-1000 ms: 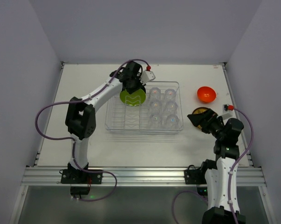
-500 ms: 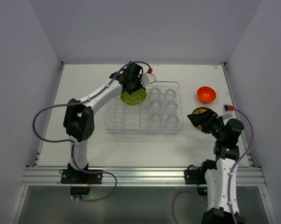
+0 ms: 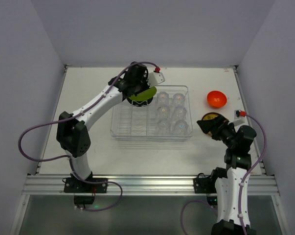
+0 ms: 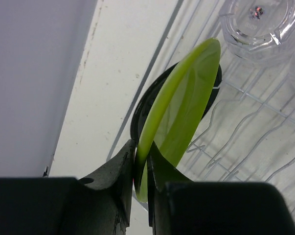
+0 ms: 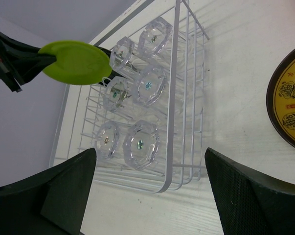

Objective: Unload the mixed dishes from the dish rack

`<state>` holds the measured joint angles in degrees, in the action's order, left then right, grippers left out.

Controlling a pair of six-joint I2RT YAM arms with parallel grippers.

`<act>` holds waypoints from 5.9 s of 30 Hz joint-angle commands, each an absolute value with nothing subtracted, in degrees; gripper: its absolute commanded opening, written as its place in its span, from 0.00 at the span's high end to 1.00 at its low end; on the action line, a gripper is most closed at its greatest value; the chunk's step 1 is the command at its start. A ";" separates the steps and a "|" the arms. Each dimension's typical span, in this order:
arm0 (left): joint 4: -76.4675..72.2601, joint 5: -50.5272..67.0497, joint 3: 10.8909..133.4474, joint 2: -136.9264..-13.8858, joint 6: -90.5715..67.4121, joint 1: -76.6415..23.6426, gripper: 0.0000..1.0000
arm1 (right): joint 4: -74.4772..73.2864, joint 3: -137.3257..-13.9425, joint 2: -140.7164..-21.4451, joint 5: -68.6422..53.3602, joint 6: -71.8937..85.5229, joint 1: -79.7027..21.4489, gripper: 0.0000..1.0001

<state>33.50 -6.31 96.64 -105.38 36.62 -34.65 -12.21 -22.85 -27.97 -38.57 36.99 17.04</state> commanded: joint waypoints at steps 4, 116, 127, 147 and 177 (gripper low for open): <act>29.88 -11.07 95.72 -98.79 34.54 -35.51 1.00 | -12.22 -24.70 -27.16 -39.11 36.12 17.23 0.07; 27.08 -16.35 43.42 -33.57 -22.67 -39.46 0.00 | 6.77 -21.80 -64.07 -15.99 50.45 34.81 0.92; 27.33 -18.55 41.93 -32.87 -23.38 -39.46 0.00 | 7.21 -21.18 -65.31 -18.82 48.96 32.26 0.86; 26.90 -17.49 41.13 -32.78 -22.76 -39.46 0.00 | 0.18 -19.34 -54.06 -11.78 46.32 30.85 0.53; 25.54 -12.39 76.99 -81.37 8.67 -39.46 0.00 | -19.78 -24.52 -29.79 -24.60 32.17 21.10 0.01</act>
